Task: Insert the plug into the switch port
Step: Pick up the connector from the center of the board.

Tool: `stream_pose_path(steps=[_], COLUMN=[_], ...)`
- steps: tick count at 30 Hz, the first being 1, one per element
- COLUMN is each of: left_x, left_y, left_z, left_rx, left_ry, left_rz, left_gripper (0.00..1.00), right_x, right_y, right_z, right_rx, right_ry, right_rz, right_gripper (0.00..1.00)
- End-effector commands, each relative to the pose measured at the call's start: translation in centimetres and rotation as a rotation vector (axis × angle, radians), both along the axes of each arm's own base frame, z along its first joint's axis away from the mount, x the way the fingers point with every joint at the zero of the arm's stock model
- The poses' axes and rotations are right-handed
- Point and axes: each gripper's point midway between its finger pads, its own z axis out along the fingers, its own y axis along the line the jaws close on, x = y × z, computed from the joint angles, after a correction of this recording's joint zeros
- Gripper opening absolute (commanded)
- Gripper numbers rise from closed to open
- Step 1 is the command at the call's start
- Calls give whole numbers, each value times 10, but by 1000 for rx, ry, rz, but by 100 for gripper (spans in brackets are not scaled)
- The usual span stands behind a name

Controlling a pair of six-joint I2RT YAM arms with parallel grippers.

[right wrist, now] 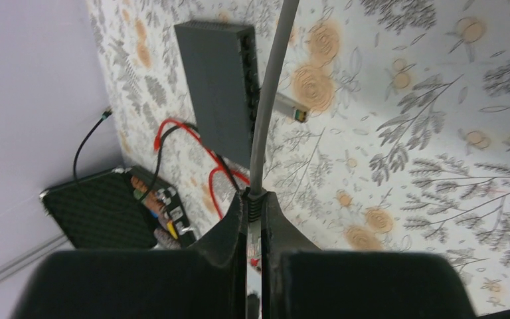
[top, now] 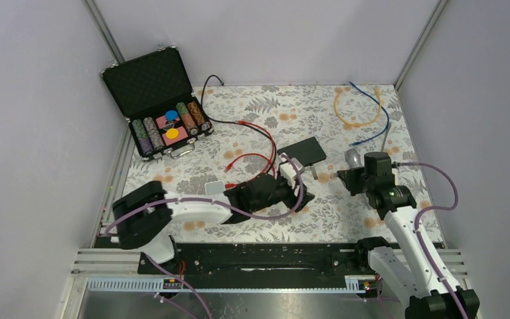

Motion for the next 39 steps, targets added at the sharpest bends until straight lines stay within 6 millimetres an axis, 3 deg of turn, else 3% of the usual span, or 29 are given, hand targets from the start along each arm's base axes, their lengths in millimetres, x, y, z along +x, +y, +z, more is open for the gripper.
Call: stream_pose_path(steps=[1, 8, 14, 23, 33, 39], left_x=[21, 25, 22, 25, 23, 23], left_y=[-36, -57, -74, -80, -90, -89], left_z=[47, 50, 30, 6, 2, 5], left_rx=[-113, -137, -98, -62, -78, -94], left_ry=[-202, -246, -218, -190, -168, -158], left_rz=[-17, -48, -111, -108, -130, -141], left_gripper=[64, 65, 60, 56, 42, 19], right_x=[6, -5, -7, -7, -12, -14], right_y=[24, 31, 34, 30, 32, 31], right_z=[10, 3, -10, -10, -12, -6], right_rx=[148, 190, 216, 194, 191, 168], right_ry=[-50, -36, -17, -37, -32, -46], right_rz=[34, 57, 55, 47, 78, 95], right_gripper=[0, 0, 0, 0, 0, 0])
